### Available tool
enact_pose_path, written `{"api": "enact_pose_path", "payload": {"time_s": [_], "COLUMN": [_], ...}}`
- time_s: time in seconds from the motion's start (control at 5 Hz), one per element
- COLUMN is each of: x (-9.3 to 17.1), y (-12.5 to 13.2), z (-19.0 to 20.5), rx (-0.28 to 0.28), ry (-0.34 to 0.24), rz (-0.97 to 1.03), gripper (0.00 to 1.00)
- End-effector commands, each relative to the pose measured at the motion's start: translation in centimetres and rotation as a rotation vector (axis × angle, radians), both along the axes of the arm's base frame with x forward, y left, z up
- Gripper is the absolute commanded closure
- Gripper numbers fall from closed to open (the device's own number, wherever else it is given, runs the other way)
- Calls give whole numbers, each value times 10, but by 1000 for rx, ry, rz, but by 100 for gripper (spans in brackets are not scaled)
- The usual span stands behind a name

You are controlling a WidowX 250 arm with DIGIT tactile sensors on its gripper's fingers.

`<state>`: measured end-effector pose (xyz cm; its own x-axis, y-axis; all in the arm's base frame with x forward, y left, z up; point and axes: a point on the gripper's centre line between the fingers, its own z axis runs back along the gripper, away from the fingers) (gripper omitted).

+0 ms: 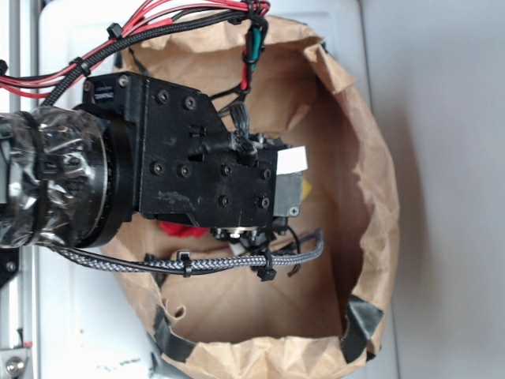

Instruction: Grab the red paper.

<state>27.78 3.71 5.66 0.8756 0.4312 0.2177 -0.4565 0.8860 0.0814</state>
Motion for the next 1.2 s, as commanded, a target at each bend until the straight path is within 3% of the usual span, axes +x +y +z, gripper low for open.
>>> {"api": "enact_pose_path", "payload": {"time_s": [0.0, 0.2, 0.6, 1.0], "x": [-8, -10, -22, -29], "y": [14, 16, 20, 25], "z": [6, 7, 22, 22], "rx": [25, 24, -44, -49], "ry": [-8, -2, -17, -9], "rz": [-11, -28, -80, -106], "gripper": [0, 0, 0, 0]}}
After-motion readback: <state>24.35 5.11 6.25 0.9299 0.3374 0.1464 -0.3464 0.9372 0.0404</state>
